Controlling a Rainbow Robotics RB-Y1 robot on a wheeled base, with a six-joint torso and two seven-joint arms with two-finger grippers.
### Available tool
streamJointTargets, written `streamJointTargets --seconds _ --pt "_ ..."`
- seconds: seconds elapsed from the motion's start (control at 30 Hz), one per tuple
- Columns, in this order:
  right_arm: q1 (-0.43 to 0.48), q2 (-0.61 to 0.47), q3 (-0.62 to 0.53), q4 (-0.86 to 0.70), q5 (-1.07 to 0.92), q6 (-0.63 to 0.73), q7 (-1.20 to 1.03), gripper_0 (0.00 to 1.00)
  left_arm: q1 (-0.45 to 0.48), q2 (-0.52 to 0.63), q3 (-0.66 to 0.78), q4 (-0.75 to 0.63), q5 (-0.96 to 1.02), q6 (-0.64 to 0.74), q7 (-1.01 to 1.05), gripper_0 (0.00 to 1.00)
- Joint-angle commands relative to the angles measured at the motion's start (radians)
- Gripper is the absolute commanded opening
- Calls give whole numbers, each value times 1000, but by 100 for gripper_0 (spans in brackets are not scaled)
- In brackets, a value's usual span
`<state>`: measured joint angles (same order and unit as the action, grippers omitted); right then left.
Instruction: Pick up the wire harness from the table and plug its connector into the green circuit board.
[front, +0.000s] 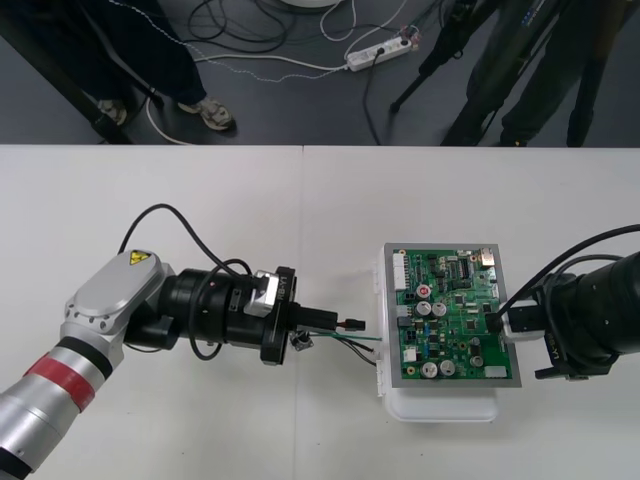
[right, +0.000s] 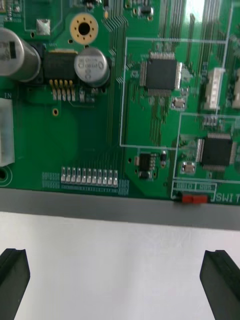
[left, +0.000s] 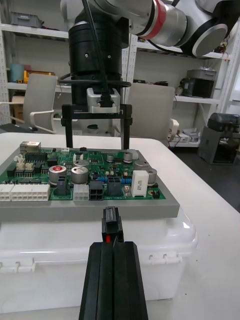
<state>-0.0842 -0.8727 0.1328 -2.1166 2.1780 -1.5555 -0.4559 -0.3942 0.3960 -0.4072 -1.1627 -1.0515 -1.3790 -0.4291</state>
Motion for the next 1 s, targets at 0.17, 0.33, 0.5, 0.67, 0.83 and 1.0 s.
streamJointTargets --seconds 0.17,0.33,0.5,0.67,0.83,1.0 --pt "-49 -32 40 -6 32 40 77 100 -43 -46 -32 -11 -2 75 -85 0" --pt "-57 -15 40 -6 62 40 92 100 -49 -55 -45 -9 -2 100 -86 0" --pt "-63 -5 47 4 82 40 97 100 -57 -59 -56 -9 -1 117 -89 0" --pt "-74 4 56 23 98 45 102 100 -64 -59 -71 -9 -1 127 -91 0" --pt "-77 20 56 23 115 45 102 100 -71 -59 -87 -9 -1 141 -91 0" --pt "-77 34 57 23 121 43 94 100 -80 -59 -93 -9 -2 149 -91 0"
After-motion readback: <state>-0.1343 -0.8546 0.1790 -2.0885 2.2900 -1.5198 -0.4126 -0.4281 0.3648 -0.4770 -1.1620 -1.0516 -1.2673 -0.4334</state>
